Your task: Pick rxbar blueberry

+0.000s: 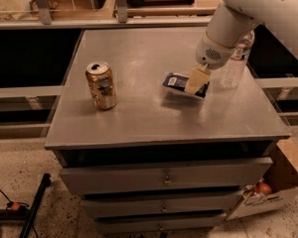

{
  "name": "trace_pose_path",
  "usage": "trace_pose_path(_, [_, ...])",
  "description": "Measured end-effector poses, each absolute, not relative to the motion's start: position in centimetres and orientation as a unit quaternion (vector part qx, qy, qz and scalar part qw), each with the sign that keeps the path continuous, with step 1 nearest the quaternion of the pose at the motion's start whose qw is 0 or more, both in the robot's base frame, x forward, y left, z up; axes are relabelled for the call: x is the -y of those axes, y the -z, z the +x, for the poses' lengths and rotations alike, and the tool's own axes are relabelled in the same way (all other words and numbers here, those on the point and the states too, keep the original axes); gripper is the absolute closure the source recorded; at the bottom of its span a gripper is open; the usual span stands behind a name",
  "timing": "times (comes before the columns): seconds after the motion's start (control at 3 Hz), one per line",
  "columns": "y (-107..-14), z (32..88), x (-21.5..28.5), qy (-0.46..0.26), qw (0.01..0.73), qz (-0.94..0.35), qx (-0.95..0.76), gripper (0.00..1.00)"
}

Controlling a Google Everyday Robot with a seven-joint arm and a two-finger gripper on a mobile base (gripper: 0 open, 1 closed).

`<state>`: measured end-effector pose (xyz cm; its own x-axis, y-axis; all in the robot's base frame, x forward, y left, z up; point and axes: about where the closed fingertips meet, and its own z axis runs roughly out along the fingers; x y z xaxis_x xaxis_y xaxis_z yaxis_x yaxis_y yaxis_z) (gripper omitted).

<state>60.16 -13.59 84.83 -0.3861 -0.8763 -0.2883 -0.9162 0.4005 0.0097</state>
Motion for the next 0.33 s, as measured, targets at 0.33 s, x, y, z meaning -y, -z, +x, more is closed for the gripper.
trace_pose_path(0.33, [-84.87, 60.19, 13.57, -0.084, 0.120, -0.541, -0.828, 1.00])
